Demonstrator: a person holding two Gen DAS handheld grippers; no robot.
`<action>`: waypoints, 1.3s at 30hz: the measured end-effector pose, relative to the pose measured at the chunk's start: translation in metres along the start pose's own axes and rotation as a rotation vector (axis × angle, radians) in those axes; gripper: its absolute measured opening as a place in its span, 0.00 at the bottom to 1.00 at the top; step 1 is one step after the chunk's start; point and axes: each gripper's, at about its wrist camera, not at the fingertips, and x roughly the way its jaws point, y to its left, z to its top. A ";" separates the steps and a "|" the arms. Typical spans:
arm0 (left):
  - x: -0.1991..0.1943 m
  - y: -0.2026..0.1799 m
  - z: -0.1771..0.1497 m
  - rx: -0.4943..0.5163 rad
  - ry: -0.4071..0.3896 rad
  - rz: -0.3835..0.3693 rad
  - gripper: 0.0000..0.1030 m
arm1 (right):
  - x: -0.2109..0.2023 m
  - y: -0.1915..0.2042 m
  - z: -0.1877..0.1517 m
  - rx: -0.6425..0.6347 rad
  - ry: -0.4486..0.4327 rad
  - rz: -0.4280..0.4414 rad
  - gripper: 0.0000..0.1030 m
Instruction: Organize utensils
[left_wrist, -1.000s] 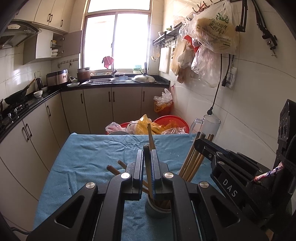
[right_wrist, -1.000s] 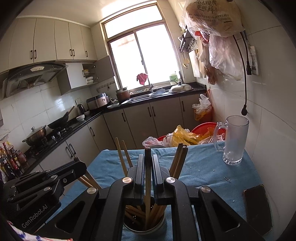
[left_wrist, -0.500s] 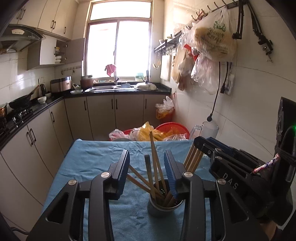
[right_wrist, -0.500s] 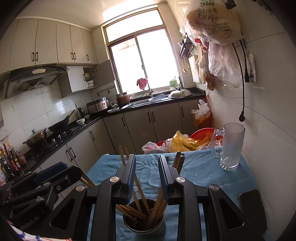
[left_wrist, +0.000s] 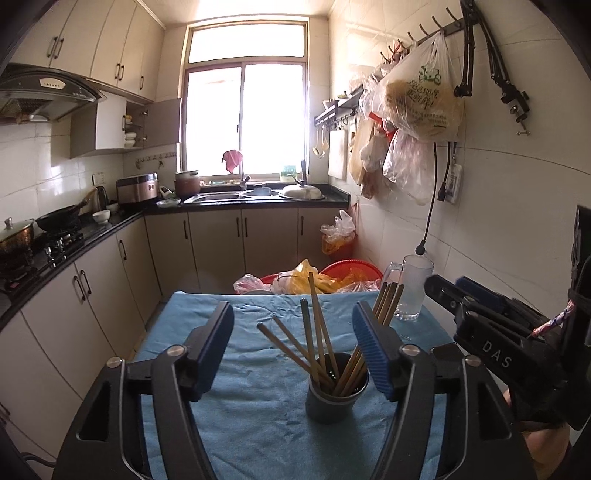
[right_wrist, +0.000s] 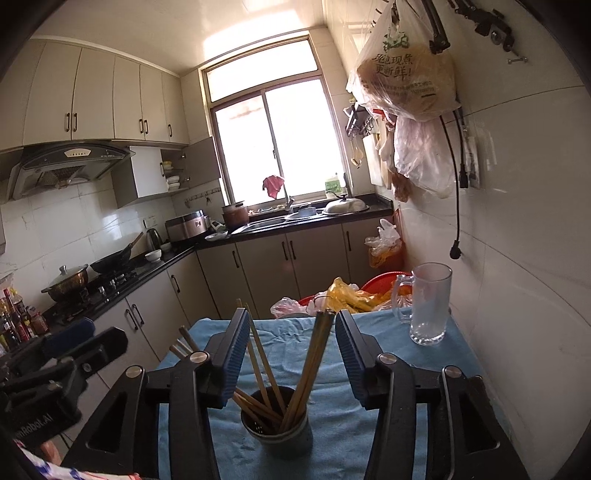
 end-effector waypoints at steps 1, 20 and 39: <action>-0.005 0.001 -0.001 -0.003 -0.003 0.003 0.68 | -0.003 -0.001 -0.002 0.000 0.003 -0.003 0.51; -0.093 0.010 -0.041 0.002 -0.128 0.164 0.99 | -0.063 0.000 -0.047 0.005 0.049 -0.062 0.57; -0.152 0.013 -0.098 -0.038 -0.087 0.231 1.00 | -0.116 0.037 -0.099 -0.082 0.052 -0.117 0.66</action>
